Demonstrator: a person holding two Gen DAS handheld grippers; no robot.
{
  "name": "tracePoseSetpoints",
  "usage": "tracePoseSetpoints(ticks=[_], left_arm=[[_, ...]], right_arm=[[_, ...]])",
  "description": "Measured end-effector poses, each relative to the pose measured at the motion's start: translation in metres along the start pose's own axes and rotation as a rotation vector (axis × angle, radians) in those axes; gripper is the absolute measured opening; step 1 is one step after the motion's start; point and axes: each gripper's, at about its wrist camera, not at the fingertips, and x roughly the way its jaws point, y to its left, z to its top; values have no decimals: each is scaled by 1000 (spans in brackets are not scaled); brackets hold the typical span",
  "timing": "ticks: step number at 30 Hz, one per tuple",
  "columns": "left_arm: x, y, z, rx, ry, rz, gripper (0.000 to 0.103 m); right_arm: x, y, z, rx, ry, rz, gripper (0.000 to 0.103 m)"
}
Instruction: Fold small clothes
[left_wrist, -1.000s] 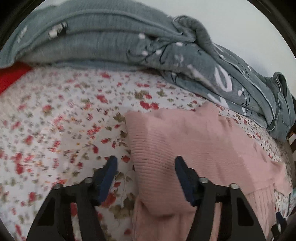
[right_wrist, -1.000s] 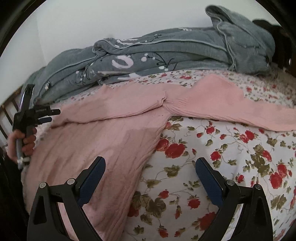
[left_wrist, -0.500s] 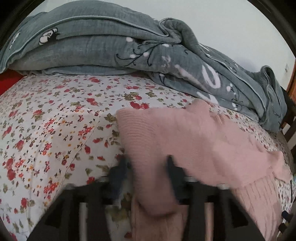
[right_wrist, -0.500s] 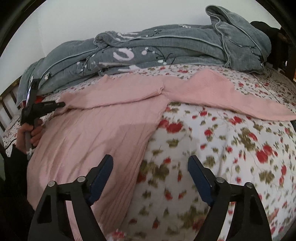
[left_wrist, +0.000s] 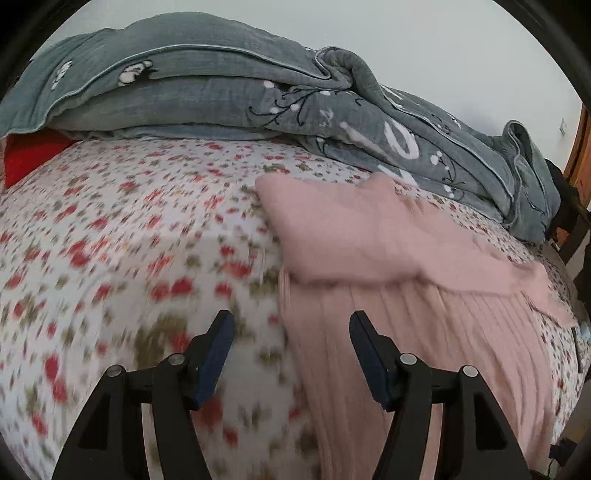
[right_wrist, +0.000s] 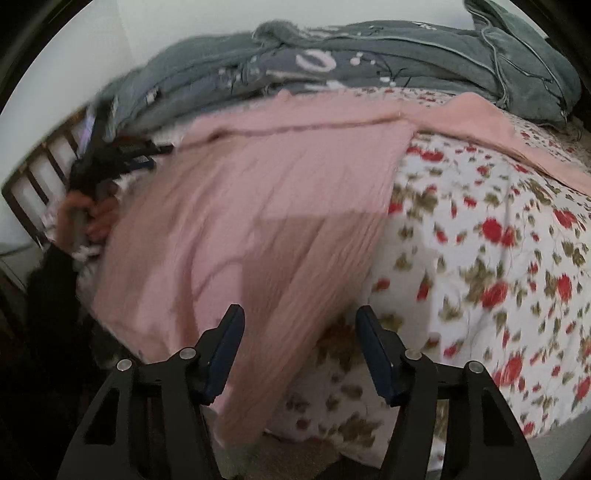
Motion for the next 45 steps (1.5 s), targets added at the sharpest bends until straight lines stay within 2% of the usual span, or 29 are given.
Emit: tracePoseSetpoints(ticks=[1,3,4,5,7,9,10,12,14,16,19,21,23,25,29,35,40,42,45], left_arm=[[-6,1,-6,-3,1,2,63],[-18,0,-18,-10,1,0,63],[-24,-1,-23,-10,1,0,63],[-30,-1,-28,-9,3,6,63],[-39,-4,-35,-8,4,13,63],[-52,-5,-44,-8,-2,13,63],[-57,-6,-48,-11,-4,12,63],[-66,-8,-54,-17,10,2,63],[-72,-13,-53,-10,13,7,63],[-78,-19,-51,-3,0,14,63],[-86,-33,-46,33,-21,19,66],[-86,-45,-43,73,-39,38,68],[-80,-55,-40,95,-42,53,68],[-73,-63,-37,98,-35,49,68],[-54,-79,-34,116,-37,70,68],[-20,-88,-28,105,-26,127,68],[6,-87,-33,111,10,156,69],[6,-84,-39,97,-27,140,71],[8,-83,-39,78,-36,134,74]], right_arm=[[1,1,-4,0,3,-13,51],[0,2,-11,3,-1,-24,31],[0,4,-14,-1,-8,-22,9],[-3,5,-15,-4,-22,-26,6],[-22,6,-20,-9,-104,-60,5],[-38,-2,-21,16,-173,-56,5],[-49,-9,-25,47,-201,-48,5],[-51,-17,-31,72,-197,-42,5],[-37,-22,-39,87,-142,-67,5],[-21,-23,-46,94,-62,-55,5],[-31,-21,-46,66,-84,-45,9],[-46,-27,-44,69,-131,-32,17],[-63,-41,-36,86,-203,-68,47],[-77,-60,-27,108,-267,-132,55],[-93,-119,-3,184,-346,-277,55],[-98,-199,26,287,-406,-377,55],[-89,-248,46,348,-426,-410,55],[-83,-263,53,373,-414,-388,55],[-70,-280,61,403,-389,-368,55]])
